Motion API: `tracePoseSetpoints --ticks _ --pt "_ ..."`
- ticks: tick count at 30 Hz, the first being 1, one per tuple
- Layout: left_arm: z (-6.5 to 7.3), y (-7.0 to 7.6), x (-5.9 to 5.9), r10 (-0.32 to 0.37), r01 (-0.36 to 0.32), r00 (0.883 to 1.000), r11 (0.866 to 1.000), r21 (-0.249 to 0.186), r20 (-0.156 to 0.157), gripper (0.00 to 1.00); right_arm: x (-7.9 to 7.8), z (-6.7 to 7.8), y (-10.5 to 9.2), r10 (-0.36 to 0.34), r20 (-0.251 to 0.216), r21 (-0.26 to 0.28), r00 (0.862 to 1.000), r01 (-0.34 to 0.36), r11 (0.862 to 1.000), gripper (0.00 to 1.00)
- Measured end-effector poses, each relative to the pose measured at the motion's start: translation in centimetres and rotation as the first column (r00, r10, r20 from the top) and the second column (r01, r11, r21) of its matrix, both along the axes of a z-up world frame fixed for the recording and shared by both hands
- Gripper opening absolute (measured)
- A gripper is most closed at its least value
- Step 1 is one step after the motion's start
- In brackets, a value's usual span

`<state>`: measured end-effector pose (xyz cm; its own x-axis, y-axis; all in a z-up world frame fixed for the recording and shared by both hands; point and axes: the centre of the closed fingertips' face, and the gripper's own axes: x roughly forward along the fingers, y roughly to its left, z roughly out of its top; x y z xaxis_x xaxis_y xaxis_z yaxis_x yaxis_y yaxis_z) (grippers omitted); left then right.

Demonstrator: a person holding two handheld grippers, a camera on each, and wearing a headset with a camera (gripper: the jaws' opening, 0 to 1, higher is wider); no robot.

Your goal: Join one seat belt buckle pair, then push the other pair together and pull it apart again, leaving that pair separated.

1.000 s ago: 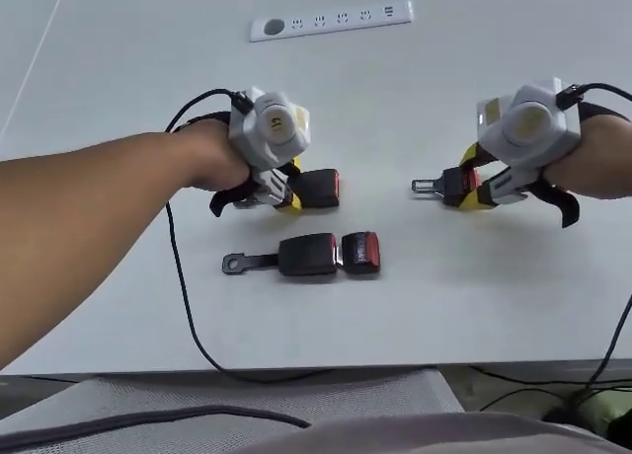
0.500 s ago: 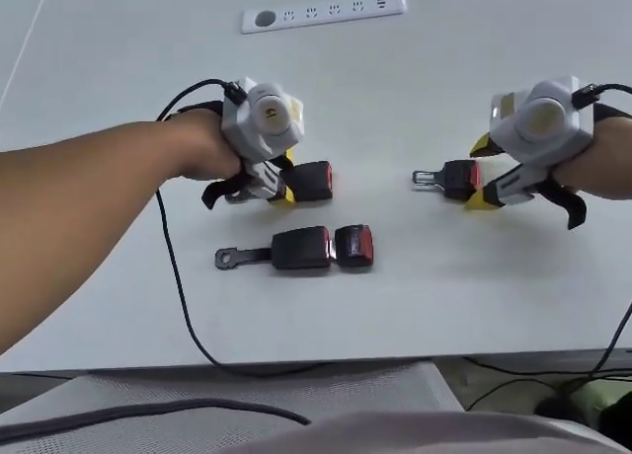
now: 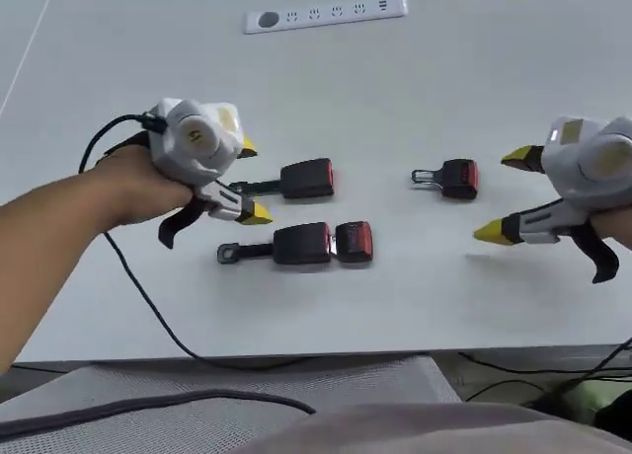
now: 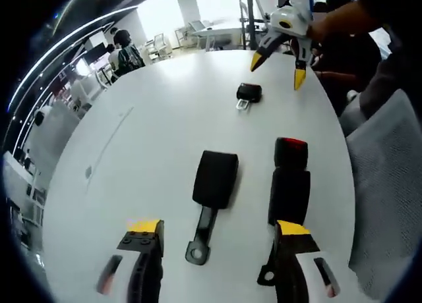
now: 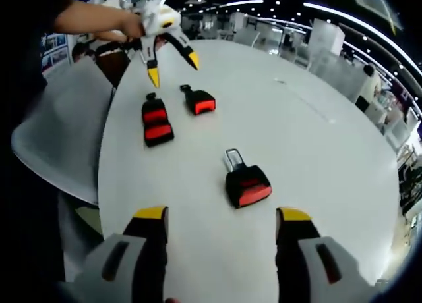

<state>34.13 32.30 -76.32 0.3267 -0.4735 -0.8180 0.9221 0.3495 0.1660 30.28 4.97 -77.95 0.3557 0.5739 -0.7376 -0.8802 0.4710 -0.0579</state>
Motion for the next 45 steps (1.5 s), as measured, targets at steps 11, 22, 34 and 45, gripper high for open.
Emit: tracePoseSetpoints --ticks 11,22,34,45 --pt "3.1 3.5 -6.9 0.179 -0.176 0.984 0.975 -0.135 0.012 0.97 -3.3 4.2 1.6 -0.119 0.05 0.121 0.992 0.112 0.986 0.89" --pt "3.3 7.9 -10.0 0.358 -0.351 0.934 0.924 -0.152 0.016 1.0 -4.7 5.8 0.9 -0.198 0.074 0.168 0.977 0.184 0.969 1.0" --pt "3.8 8.1 -10.6 0.383 -0.373 0.922 0.917 -0.143 0.051 1.0 -5.1 5.9 1.3 -0.193 0.113 0.165 0.975 0.174 0.971 1.0" --pt "3.9 9.7 -11.6 0.4 -0.385 0.912 0.912 -0.143 0.092 1.0 -5.2 5.3 1.8 -0.194 0.125 0.159 0.973 0.173 0.972 1.0"
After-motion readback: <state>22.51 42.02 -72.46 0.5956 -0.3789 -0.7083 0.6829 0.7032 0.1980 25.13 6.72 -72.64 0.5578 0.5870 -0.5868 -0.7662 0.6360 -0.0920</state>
